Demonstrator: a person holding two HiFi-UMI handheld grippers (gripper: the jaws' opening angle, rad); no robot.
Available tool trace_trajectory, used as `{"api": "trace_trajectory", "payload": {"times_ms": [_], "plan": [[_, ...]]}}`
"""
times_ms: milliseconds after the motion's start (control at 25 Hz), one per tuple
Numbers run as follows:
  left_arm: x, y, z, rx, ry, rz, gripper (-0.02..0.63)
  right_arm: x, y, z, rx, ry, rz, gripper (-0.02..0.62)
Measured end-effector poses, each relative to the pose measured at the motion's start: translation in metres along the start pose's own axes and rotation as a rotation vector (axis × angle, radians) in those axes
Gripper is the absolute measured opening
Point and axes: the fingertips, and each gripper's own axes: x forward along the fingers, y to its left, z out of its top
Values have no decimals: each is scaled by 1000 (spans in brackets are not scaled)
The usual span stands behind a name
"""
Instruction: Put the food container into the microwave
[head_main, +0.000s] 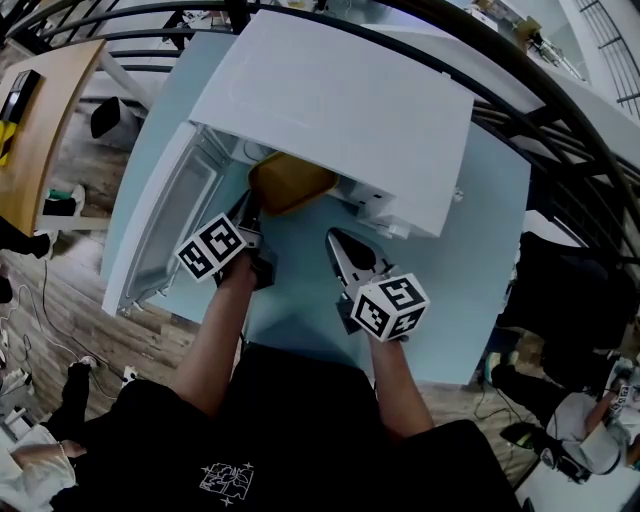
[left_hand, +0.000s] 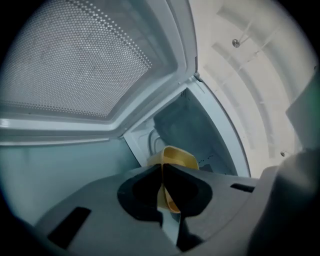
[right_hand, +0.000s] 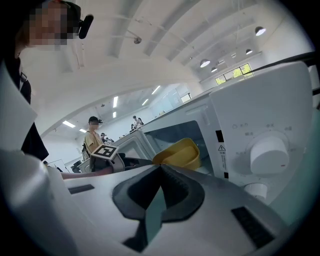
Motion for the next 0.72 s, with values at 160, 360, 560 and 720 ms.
{"api": "trace_trajectory", "payload": {"times_ms": [160, 360, 560, 720], "plan": [[12, -1, 5, 1, -4, 3, 26, 3, -6, 1, 12, 0, -10, 6], [24, -3, 5, -1, -6, 3, 26, 10, -8, 0, 23, 0, -8, 6], [36, -9, 9, -7, -15, -7, 26, 17, -8, 0, 29, 2, -2, 6], [44, -13, 12, -5, -17, -13, 26, 19, -8, -1, 36, 4, -6, 6]]}}
